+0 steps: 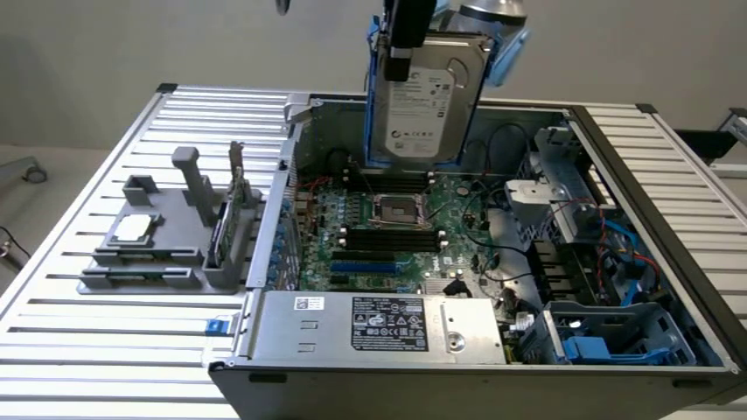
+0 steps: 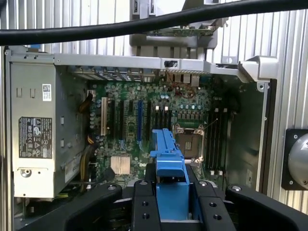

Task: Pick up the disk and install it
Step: 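Pick up the disk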

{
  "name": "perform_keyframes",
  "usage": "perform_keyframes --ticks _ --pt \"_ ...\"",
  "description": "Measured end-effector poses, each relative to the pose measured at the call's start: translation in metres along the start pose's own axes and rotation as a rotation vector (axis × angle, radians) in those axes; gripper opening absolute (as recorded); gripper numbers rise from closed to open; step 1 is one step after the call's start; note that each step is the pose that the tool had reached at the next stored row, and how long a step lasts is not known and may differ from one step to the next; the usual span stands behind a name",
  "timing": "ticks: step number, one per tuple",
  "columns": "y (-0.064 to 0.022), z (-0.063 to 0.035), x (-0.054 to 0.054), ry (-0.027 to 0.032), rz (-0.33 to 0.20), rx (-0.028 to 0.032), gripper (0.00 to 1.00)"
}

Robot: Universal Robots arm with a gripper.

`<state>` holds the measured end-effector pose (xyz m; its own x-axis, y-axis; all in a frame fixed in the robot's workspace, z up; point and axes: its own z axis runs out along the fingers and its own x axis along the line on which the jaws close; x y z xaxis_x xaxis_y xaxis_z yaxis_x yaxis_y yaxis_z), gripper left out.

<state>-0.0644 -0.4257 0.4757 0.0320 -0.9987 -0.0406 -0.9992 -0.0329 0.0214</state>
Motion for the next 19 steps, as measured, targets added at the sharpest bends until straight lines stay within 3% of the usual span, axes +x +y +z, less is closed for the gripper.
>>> perform_keyframes --ticks 6,19 --pt "-0.0196 -0.0010 0.015 0.0000 0.000 -0.0001 0.33" --pt "-0.0342 -0.0027 0.049 0.0000 0.000 0.0000 0.33"
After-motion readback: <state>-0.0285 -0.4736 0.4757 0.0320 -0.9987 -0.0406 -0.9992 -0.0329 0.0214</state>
